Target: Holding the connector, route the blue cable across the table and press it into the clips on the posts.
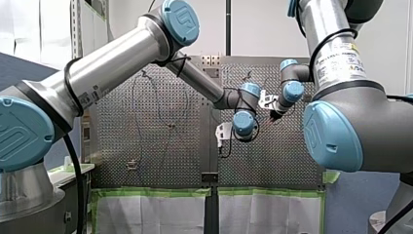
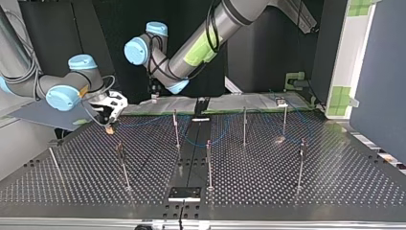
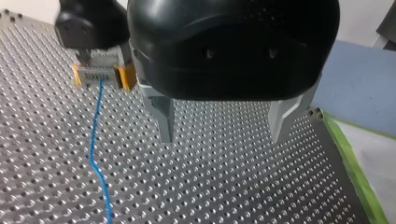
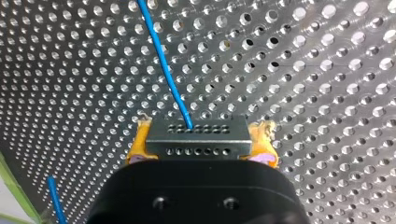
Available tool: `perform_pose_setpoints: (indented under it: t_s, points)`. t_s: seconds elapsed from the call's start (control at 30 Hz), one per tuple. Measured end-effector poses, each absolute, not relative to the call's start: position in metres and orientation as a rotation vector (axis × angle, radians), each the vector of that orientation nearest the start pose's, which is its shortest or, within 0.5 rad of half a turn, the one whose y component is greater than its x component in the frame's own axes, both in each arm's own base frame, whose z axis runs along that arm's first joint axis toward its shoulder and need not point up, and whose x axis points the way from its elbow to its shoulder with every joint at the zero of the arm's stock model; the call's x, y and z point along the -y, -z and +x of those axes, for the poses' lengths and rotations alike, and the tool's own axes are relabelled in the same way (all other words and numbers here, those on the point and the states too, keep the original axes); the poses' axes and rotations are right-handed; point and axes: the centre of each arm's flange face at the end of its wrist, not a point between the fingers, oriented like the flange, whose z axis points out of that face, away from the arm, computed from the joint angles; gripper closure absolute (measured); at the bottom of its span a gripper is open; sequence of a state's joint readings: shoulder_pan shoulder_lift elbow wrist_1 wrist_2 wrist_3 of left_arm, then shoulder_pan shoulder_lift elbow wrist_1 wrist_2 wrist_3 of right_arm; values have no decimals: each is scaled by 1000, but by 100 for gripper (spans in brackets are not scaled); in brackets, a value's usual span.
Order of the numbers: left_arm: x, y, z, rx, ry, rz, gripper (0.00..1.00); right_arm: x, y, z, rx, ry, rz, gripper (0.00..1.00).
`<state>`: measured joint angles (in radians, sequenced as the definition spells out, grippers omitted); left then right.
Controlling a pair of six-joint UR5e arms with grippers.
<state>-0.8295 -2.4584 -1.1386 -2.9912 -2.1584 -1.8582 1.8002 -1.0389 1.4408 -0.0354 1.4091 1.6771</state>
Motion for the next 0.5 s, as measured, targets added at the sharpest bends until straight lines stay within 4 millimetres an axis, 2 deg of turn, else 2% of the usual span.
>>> perform_pose_setpoints:
  t_s: [0.1, 0.2, 0.5]
  points:
    - [595, -133, 443, -1824, 235, 90, 0, 580, -245, 290, 1372, -1348, 1751, 100]
    - [600, -136, 449, -1811, 241, 79, 0, 578, -243, 290, 1373, -1349, 1758, 100]
    - [610, -166, 466, -1744, 256, 7, 0, 578, -242, 290, 1372, -1349, 1761, 100]
